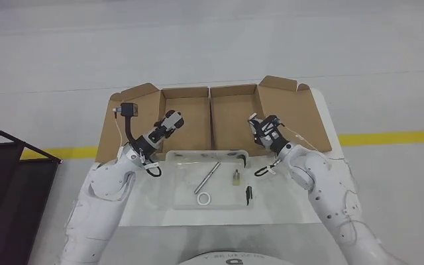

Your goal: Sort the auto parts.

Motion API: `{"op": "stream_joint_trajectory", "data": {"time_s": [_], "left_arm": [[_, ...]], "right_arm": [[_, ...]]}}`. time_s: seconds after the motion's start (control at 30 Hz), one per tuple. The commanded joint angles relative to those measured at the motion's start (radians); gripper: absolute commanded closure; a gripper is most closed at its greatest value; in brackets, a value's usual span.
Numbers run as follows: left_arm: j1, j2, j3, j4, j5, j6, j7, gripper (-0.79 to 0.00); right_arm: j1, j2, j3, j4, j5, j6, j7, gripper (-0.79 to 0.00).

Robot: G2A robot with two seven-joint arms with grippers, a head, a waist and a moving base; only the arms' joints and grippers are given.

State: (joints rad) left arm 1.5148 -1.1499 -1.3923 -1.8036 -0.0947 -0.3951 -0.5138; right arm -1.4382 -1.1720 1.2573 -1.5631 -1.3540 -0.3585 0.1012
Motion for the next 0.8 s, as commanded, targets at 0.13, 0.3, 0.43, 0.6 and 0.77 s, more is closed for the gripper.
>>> {"op": "stream_joint_trajectory", "data": {"time_s": [0.13, 0.3, 0.43, 0.6, 0.77], "left_arm": [[0.000, 0.000, 0.001, 0.000, 0.001, 0.000, 0.000, -0.785], [0.000, 0.000, 0.001, 0.000, 0.001, 0.000, 0.000, -0.785], [0.000, 0.000, 0.001, 0.000, 0.001, 0.000, 0.000, -0.785], [0.000, 0.000, 0.001, 0.000, 0.001, 0.000, 0.000, -0.785], [0.000, 0.000, 0.001, 0.000, 0.001, 0.000, 0.000, -0.785]], "right_arm": [[0.016, -0.004, -0.016, 0.020, -0.008, 0.021, 0.017, 0.000], [0.028, -0.005, -0.012, 0.030, 0.007, 0.036, 0.026, 0.000], [0.031, -0.006, -0.010, 0.030, 0.015, 0.044, 0.035, -0.022], [0.035, -0.008, -0.015, 0.031, 0.024, 0.048, 0.064, -0.486], [0.038, -0.009, -0.010, 0.018, 0.033, 0.064, 0.073, -0.733]]}}
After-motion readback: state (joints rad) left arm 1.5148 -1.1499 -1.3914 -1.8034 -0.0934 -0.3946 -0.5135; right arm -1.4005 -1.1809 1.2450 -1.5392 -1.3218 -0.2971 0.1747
